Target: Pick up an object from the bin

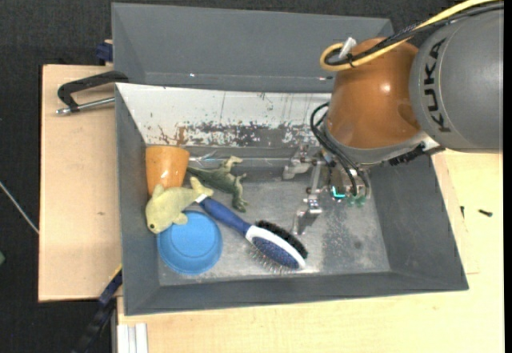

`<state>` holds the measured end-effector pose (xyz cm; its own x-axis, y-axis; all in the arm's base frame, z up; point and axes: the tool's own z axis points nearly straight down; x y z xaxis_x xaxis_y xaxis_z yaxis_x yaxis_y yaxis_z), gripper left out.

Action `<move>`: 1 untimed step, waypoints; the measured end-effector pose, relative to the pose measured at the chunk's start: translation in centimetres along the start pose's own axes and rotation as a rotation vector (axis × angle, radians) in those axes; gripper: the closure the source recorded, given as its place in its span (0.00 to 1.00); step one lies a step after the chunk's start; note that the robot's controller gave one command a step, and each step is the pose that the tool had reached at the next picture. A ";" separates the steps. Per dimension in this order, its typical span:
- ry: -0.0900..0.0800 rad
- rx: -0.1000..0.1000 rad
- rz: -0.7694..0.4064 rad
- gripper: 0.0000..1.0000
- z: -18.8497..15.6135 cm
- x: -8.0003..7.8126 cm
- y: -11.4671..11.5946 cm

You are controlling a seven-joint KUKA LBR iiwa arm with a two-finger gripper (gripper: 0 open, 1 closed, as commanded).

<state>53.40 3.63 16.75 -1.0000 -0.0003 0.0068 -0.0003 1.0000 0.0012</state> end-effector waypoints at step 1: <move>-0.023 0.003 -0.245 0.00 4.3 1.0 2.2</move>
Offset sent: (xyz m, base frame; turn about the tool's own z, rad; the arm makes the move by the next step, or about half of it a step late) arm -0.0237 0.0303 -0.0725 -0.2917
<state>52.34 5.87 12.48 -0.9700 -0.2425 -0.0164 -0.2425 0.9702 -0.0027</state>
